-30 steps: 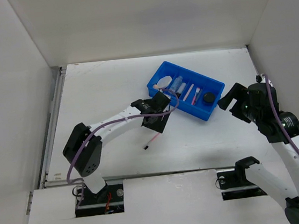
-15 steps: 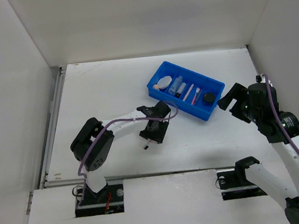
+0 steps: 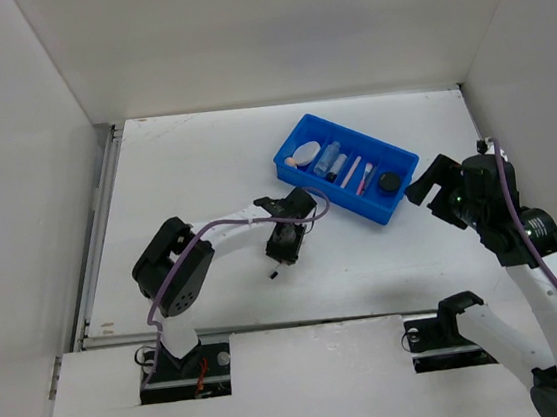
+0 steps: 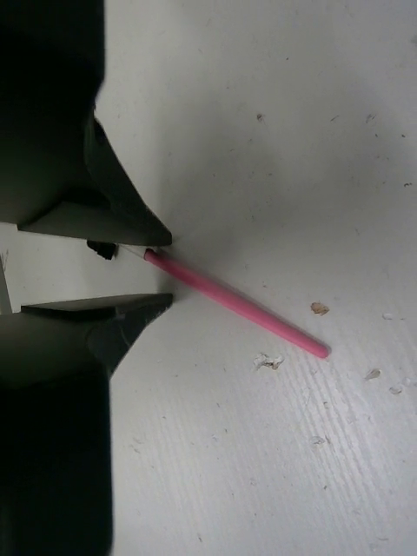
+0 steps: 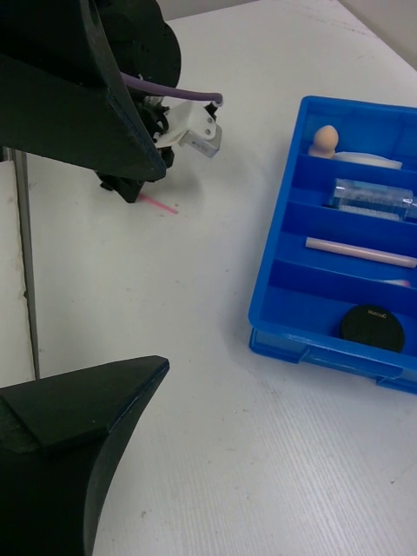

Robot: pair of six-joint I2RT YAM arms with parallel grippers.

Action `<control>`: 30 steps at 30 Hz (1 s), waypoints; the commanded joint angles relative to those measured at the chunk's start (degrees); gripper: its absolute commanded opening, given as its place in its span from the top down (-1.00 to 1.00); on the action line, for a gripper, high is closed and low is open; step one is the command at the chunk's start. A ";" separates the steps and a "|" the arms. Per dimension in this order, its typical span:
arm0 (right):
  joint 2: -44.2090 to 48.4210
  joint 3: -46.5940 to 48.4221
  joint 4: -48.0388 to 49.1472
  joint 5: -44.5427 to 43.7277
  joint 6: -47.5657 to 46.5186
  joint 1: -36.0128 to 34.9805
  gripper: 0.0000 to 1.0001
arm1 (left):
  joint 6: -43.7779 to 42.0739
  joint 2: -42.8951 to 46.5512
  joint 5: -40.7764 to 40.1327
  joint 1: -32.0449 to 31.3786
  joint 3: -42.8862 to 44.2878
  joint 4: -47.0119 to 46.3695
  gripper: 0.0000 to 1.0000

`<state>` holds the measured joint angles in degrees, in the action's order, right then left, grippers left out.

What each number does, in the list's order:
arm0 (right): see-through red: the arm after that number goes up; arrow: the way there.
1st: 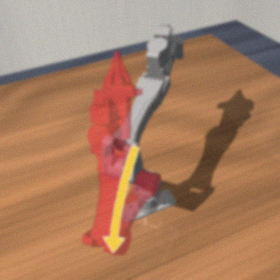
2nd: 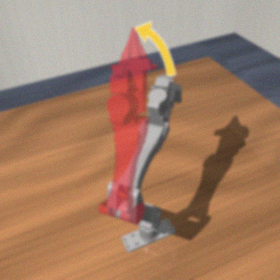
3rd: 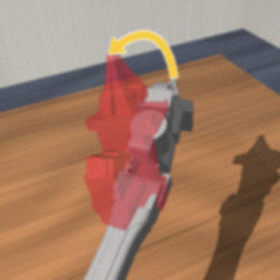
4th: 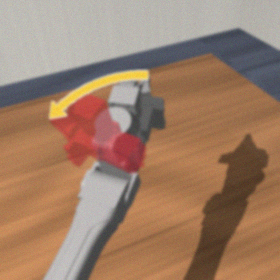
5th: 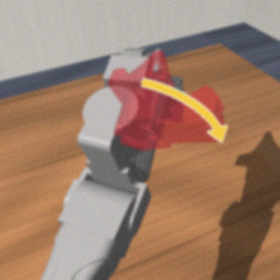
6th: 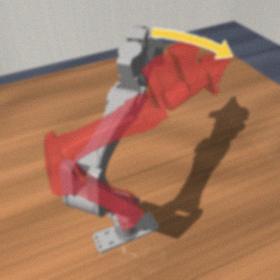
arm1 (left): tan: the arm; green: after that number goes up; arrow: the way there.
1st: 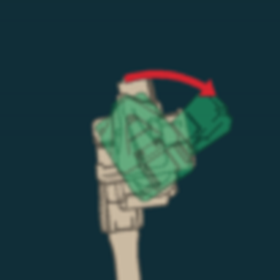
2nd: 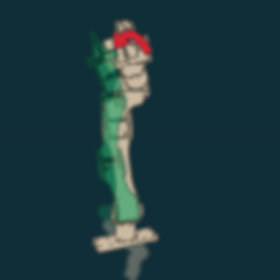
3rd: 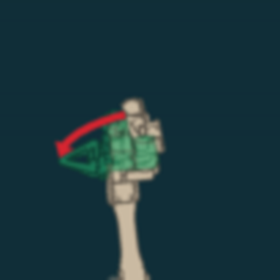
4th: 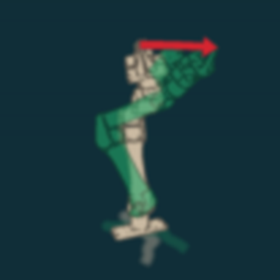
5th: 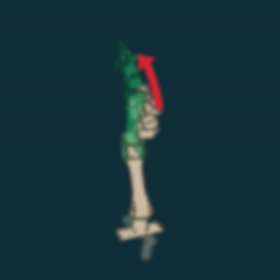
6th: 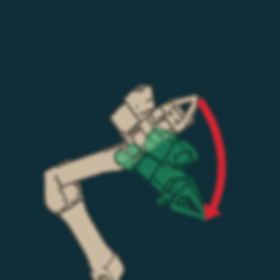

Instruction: Organize the makeup

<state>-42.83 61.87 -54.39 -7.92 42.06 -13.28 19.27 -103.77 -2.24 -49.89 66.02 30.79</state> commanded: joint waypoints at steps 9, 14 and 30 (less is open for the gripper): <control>0.82 0.10 2.27 -1.13 0.30 0.18 -0.76 | -1.25 0.14 3.03 -0.12 2.79 4.01 1.00; 0.82 0.10 2.27 -1.66 0.30 0.18 -0.76 | -3.62 5.06 2.33 -0.65 8.50 9.37 1.00; 1.87 1.15 2.27 -1.66 0.30 0.18 -0.76 | -12.06 -4.06 13.12 -0.65 39.60 6.66 1.00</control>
<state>-41.34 61.87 -54.39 -8.62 42.06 -13.28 9.37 -101.86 7.18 -50.22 100.92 38.59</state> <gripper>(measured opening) 0.876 0.022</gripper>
